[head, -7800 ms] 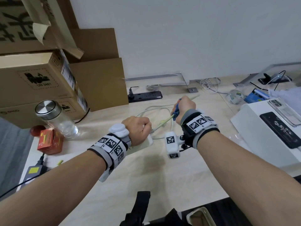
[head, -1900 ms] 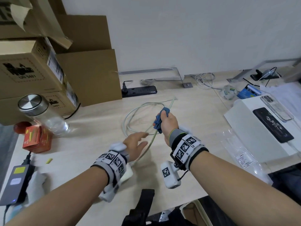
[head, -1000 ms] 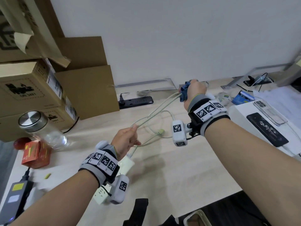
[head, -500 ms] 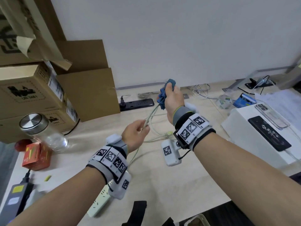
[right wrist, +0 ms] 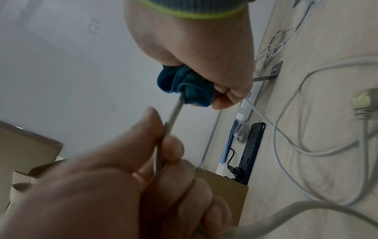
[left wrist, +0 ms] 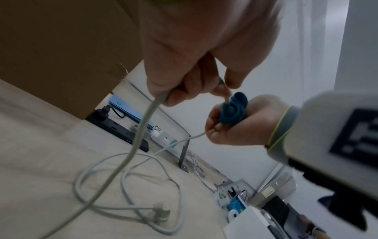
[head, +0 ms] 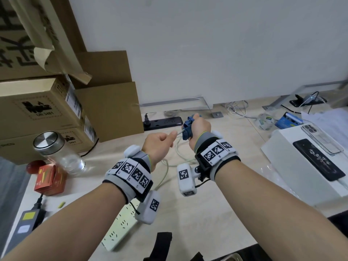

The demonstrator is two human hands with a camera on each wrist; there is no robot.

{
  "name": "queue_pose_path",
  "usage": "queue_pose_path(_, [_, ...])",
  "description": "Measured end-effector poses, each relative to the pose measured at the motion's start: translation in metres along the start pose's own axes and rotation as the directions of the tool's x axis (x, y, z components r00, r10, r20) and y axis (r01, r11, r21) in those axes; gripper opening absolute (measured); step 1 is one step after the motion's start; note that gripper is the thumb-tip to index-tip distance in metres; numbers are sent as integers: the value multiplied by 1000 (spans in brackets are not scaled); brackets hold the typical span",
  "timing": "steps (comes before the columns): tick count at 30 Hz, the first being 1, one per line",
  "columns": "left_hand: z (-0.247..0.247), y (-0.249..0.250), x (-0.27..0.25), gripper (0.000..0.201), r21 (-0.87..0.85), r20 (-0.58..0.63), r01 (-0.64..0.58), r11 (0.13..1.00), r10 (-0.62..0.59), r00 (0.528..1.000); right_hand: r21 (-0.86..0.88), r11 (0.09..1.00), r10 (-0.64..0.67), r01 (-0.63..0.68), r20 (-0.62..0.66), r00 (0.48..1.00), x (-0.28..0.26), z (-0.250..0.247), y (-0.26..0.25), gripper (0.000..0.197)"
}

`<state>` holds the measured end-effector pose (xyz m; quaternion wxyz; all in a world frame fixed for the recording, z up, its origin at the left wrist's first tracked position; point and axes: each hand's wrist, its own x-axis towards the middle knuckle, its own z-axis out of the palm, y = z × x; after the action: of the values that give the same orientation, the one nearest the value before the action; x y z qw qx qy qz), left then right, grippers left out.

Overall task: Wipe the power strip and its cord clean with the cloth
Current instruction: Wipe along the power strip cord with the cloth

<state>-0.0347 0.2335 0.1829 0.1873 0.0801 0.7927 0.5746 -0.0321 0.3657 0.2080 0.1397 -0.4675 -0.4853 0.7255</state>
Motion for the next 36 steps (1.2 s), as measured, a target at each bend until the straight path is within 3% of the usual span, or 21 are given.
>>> queue_pose_path(5, [-26, -14, -6, 49, -161, 60, -79, 984, 89, 994, -5, 990, -140, 140, 31, 990, 1, -6, -22, 31])
queue_pose_path(10, [-68, -35, 0, 55, -491, 94, 14, 871, 37, 995, 37, 977, -208, 211, -62, 976, 8, -22, -49, 26])
queue_pose_path(13, [-83, -51, 11, 52, -587, 66, 51, 808, -15, 998, -22, 971, -237, 236, -74, 969, 4, -16, -45, 15])
queue_pose_path(15, [-85, -60, 18, 54, -472, -5, 53, 880, -63, 998, -42, 959, -284, 282, -89, 955, -5, -12, -42, 19])
queue_pose_path(17, [-89, -65, 21, 49, -168, -62, 29, 985, -40, 997, -22, 949, -314, 314, -47, 948, -12, -10, -40, 33])
queue_pose_path(19, [-87, -67, 24, 34, 131, -59, -37, 991, 45, 997, -28, 939, -343, 343, -3, 939, -17, -8, -37, 36])
queue_pose_path(21, [-78, -59, 22, 26, 323, -9, -149, 935, 160, 987, -8, 937, -348, 349, 46, 936, -21, -3, -29, 36])
queue_pose_path(27, [-23, -7, 12, 24, 362, 82, -400, 842, 398, 914, -50, 944, -309, 327, 218, 926, -34, 31, 10, 31])
queue_pose_path(31, [-22, -5, 13, 53, 325, 3, -377, 867, 398, 918, -126, 974, -171, 190, 150, 974, -27, 31, 12, 34])
queue_pose_path(36, [-37, -5, 11, 58, 398, 40, -393, 829, 412, 910, -115, 991, -52, 62, 88, 995, -19, 33, 9, 31])
